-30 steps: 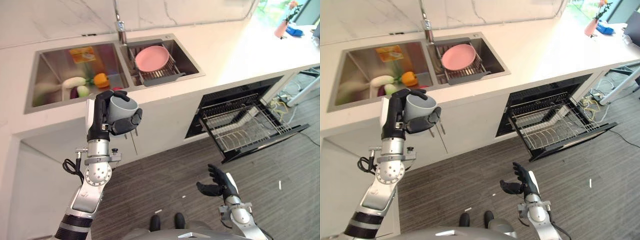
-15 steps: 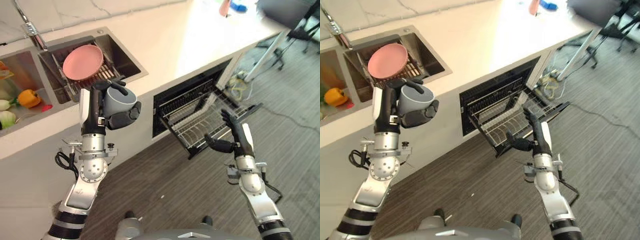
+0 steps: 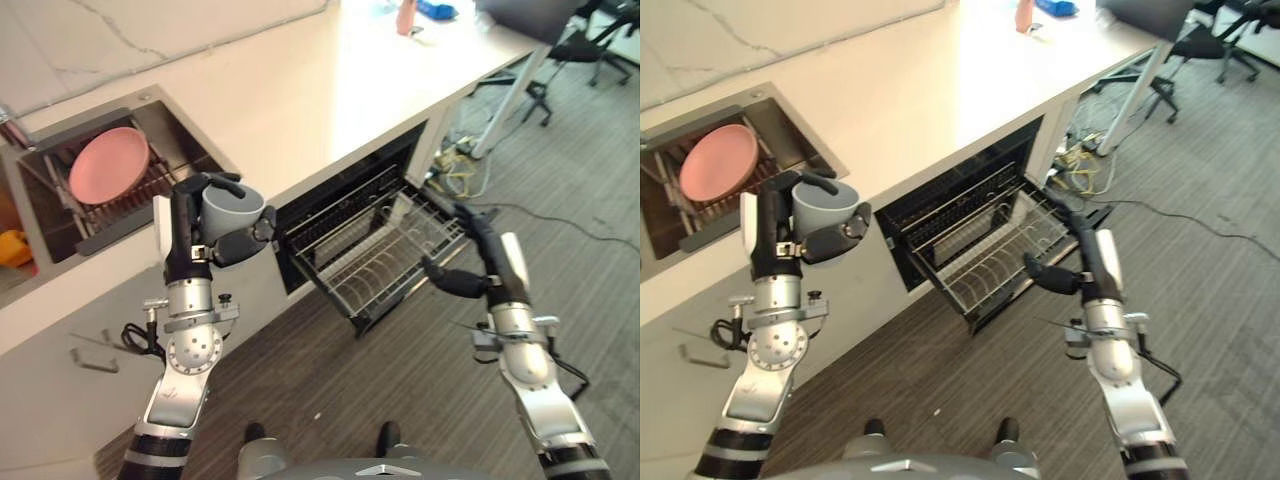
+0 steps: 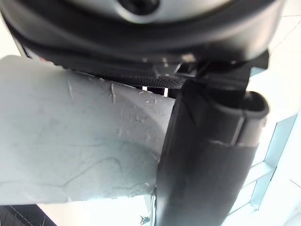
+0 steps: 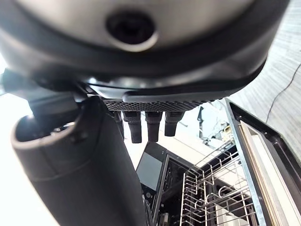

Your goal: Place the dishes in the dishwasher.

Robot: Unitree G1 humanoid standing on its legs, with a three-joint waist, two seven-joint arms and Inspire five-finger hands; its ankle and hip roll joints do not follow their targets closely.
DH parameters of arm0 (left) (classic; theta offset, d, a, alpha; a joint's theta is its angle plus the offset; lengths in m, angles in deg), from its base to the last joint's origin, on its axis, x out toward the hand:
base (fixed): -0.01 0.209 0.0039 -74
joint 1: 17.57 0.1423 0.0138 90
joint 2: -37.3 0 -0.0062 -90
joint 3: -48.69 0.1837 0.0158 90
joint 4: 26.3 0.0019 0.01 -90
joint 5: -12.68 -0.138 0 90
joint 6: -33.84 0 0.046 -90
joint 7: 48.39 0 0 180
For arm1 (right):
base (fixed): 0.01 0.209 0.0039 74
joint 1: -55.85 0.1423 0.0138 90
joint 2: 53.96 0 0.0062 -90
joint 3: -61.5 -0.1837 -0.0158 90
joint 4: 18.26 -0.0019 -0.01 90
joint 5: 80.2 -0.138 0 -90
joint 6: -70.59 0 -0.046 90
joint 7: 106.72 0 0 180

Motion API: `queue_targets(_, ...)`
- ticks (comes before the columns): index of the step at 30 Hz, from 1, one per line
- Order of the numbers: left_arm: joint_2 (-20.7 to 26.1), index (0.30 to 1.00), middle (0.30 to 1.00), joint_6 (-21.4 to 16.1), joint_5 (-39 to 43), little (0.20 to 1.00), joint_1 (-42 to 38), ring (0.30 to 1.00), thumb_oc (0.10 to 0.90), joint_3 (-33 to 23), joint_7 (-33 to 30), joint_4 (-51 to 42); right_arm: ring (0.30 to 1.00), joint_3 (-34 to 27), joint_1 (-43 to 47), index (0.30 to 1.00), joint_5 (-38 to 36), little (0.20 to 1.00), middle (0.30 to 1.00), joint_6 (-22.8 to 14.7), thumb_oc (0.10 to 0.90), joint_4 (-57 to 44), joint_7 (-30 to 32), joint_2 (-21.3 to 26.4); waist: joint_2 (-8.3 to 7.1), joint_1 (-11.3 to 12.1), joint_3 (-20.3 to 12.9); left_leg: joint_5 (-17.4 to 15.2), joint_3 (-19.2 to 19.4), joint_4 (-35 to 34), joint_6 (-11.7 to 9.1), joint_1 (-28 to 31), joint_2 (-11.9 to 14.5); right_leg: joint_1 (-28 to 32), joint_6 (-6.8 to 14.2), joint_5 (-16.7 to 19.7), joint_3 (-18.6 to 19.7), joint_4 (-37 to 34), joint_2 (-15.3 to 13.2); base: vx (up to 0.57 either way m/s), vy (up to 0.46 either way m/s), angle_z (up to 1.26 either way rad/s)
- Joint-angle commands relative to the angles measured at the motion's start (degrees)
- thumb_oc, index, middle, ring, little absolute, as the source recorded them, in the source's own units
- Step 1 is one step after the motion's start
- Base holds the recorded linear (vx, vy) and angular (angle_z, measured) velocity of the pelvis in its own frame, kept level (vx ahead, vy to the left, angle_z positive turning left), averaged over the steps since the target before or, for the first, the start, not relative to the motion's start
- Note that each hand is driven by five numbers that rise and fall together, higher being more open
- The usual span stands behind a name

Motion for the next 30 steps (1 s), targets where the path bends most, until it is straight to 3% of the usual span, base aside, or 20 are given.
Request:
queue_targets(1,2.5,0.3,0.3,-4.8,-0.6,0.3,-5.4,0.3,0.4,-2.4,-2.9,-7.4,0.9,-0.9,6.7,0.9,-3.3,0.9,0.9,-6.3,0.8,-6.1,1.2,1.2,-0.05,1.3,-2.2,1.8,-2.8,0.3,0.7,-0.9,-1.8,2.3,2.9,-4.4,1.4,0.7,-1.9,0.07,-0.007,-0.05)
queue_targets(4,2.5,0.3,0.3,-4.8,-0.6,0.3,-5.4,0.3,0.4,-2.4,-2.9,-7.4,0.9,-0.9,6.7,0.9,-3.3,0.9,0.9,-6.3,0.8,-6.1,1.2,1.2,-0.08,1.3,-2.2,1.9,-2.8,0.3,0.7,-0.9,-1.9,2.3,2.9,-4.4,1.4,0.7,-1.9,0.04,0.022,-0.07)
queue_targets(5,3.2,0.3,0.3,-5.2,-1.9,0.3,-6.2,0.3,0.4,-2.6,-2.1,-9.4,0.9,-1.2,6.9,0.9,-5.4,0.9,0.9,-7.5,0.8,-8.2,-0.2,-0.2,0.63,0.8,-3.8,1.0,-3.5,-4.6,1.2,1.9,-2.5,2.6,3.1,-4.3,2.0,1.0,-1.9,0.11,0.063,0.0)
queue_targets(9,3.2,0.3,0.3,-5.2,-1.9,0.3,-6.1,0.3,0.4,-2.6,-2.0,-9.5,0.9,-1.3,6.7,0.9,-5.5,0.9,0.9,-7.4,0.8,-8.4,-0.3,-0.3,0.48,0.9,-3.8,1.8,-3.3,-5.6,1.3,2.3,-2.7,2.5,3.1,-3.9,2.1,0.9,-2.1,0.07,0.048,-0.04)
queue_targets(10,4.5,0.3,0.3,-6.5,0.6,0.3,-13.4,0.3,0.4,1.6,-0.2,-13.1,0.9,3.6,10.1,0.9,-13.4,0.9,0.9,-8.6,0.8,-13.8,-3.7,-2.7,1.2,-0.4,-6.3,1.2,-1.5,-9.9,1.9,6.4,-2.8,3.3,3.6,-4.2,1.9,1.1,-2.7,0.15,0.131,-0.05)
queue_targets(14,4.6,0.3,0.3,-6.5,0.7,0.3,-13.9,0.3,0.4,1.6,-0.2,-12.8,0.9,3.3,10.3,0.9,-13.5,0.9,0.9,-8.4,0.8,-13.9,-3.9,-2.7,1.09,-0.3,-6.0,1.5,-1.5,-9.9,2.0,6.3,-3.0,3.1,3.6,-3.8,2.0,1.0,-2.8,0.05,0.05,-0.01)
queue_targets(15,2.1,0.3,0.3,-6.0,7.9,0.3,-26.9,0.3,0.4,10.0,1.4,-9.3,0.9,11.4,18.2,0.9,-16.7,0.9,0.9,-7.1,0.8,-13.5,-4.6,-4.4,1.62,-1.4,-7.6,0.5,-0.2,-9.9,2.5,8.1,-3.0,3.4,3.9,-4.1,3.3,0.8,-2.9,0.06,0.07,-0.07)
queue_targets(16,2.2,0.3,0.3,-6.3,7.9,0.3,-27.9,0.3,0.4,10.1,1.3,-8.6,0.9,11.2,18.9,0.9,-16.8,0.9,0.9,-7.2,0.8,-13.2,-4.6,-4.4,1.59,-1.1,-7.1,0.5,-0.1,-9.9,2.5,8.2,-2.9,3.4,3.9,-4.1,3.5,0.8,-2.9,0.06,0.07,-0.18)
queue_targets(26,0.7,0.3,0.3,-5.0,9.2,0.3,-32.3,0.3,0.4,13.4,2.0,-5.9,0.9,14.6,22.4,0.9,-19.4,0.9,0.9,-6.2,0.8,-12.5,-4.9,-6.0,2.14,-1.4,-7.3,0.7,0.3,-9.9,2.4,8.9,-2.4,3.6,3.6,-4.4,4.1,0.6,-2.3,-0.01,-0.011,-0.15)
queue_targets(30,-1.2,0.3,0.3,-4.2,11.5,0.3,-32.5,0.3,0.4,17.5,3.6,-3.6,0.9,16.1,24.1,0.9,-23.0,0.9,0.9,-6.0,0.8,-12.8,-4.3,-7.7,2.39,-1.3,-7.2,1.2,0.1,-9.9,2.2,8.7,-2.2,3.9,3.4,-4.7,3.8,0.6,-2.0,-0.02,-0.024,-0.01)
